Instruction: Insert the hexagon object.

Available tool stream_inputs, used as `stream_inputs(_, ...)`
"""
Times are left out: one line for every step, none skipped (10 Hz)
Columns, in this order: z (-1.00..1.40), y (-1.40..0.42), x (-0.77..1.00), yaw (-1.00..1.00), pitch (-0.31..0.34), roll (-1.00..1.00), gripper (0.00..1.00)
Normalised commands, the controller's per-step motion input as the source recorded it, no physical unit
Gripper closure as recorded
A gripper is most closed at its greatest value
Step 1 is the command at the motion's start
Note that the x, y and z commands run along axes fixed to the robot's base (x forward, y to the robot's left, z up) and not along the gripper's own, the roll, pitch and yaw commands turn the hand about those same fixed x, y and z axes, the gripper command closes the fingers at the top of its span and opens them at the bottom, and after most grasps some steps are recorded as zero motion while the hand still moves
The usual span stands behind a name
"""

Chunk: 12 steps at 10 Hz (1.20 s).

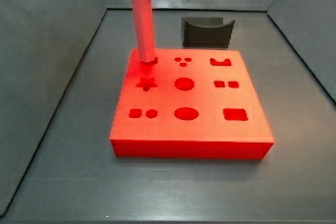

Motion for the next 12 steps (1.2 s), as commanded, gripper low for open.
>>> stream_inputs(-0.17,0.0,0.19,0.05,-0.061,-0.03,1.0)
stream_inputs(-0.13,0.0,0.01,0.05,-0.023,0.0,1.0)
stream_inputs(-0.15,0.0,0.0,0.0,-0.01,0.0,1.0)
stream_inputs(-0.18,0.0,-0.03,0.0,-0.026,0.0,1.0)
stream_inputs(-0.3,0.0,0.0,0.0,-0.049,0.0,1.0)
stream_inputs(-0.59,-0.01,-0.01,0.0,-0.096,0.06,1.0)
stream_inputs(-0.83,-0.07,0.0,0.0,-0.116,0.18,1.0)
stream_inputs(-0.83,-0.03,0.0,0.0,-0.093,0.17,1.0)
stream_inputs(-0.81,-0.03,0.13,0.0,-0.067,0.16,1.0)
stream_inputs(-0.57,0.0,0.41,0.0,0.0,0.13,1.0)
stream_inputs(-0.29,0.0,0.07,0.0,0.0,0.05,1.0)
stream_inputs(-0.43,0.0,0.11,-0.04,-0.011,0.06,1.0)
